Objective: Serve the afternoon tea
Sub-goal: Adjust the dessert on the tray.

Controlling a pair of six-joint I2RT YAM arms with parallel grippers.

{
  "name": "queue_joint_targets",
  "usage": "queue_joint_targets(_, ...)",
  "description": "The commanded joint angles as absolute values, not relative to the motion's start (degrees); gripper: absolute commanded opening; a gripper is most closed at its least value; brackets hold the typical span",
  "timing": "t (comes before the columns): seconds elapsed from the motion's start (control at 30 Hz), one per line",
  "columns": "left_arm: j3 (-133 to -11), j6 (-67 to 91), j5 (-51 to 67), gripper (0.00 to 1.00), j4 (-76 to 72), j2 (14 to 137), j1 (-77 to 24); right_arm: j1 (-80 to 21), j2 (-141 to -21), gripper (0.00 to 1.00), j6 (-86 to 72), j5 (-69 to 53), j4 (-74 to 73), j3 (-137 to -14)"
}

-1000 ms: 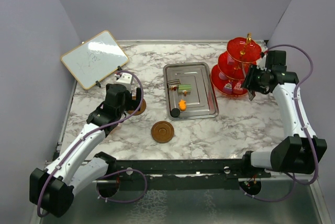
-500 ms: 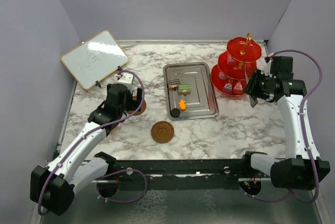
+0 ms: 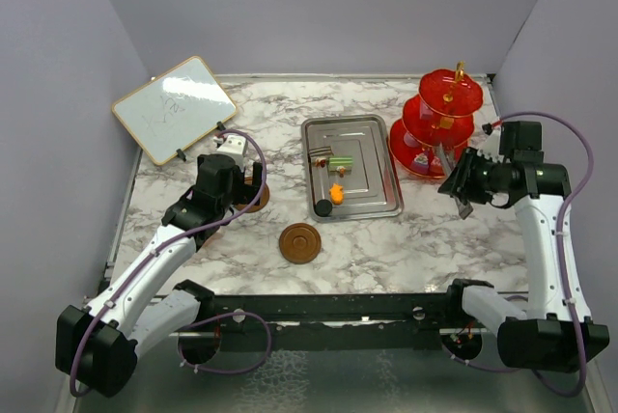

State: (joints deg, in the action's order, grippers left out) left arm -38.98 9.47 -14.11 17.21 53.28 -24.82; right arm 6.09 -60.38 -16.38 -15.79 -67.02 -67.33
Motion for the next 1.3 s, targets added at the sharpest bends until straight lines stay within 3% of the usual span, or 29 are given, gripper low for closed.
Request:
queue_joint_targets(0.0, -39.40, 9.58, -12.83, 0.99, 16.38, 53.10, -24.61, 6.42, -57.57, 0.35, -14.97, -25.21, -67.97, -68.72)
queue_joint_targets(0.63, -39.40, 9.50, -13.29, 0.99, 16.37, 52.91, -24.57, 3.57, -58.67, 0.35, -11.37, -50.00, -63.35, -67.09)
queue_joint_targets(0.93, -39.55, 9.45, -13.48, 0.99, 16.35, 53.44, -24.56, -6.09, -68.50, 0.35, -9.49, -42.57, -62.58, -72.91)
queue_joint_targets(1.27, -39.64, 9.32, -14.10, 0.99, 16.40, 53.90, -24.59, -22.07, -76.98, 0.34, -10.41, -20.57, -62.99, -77.74)
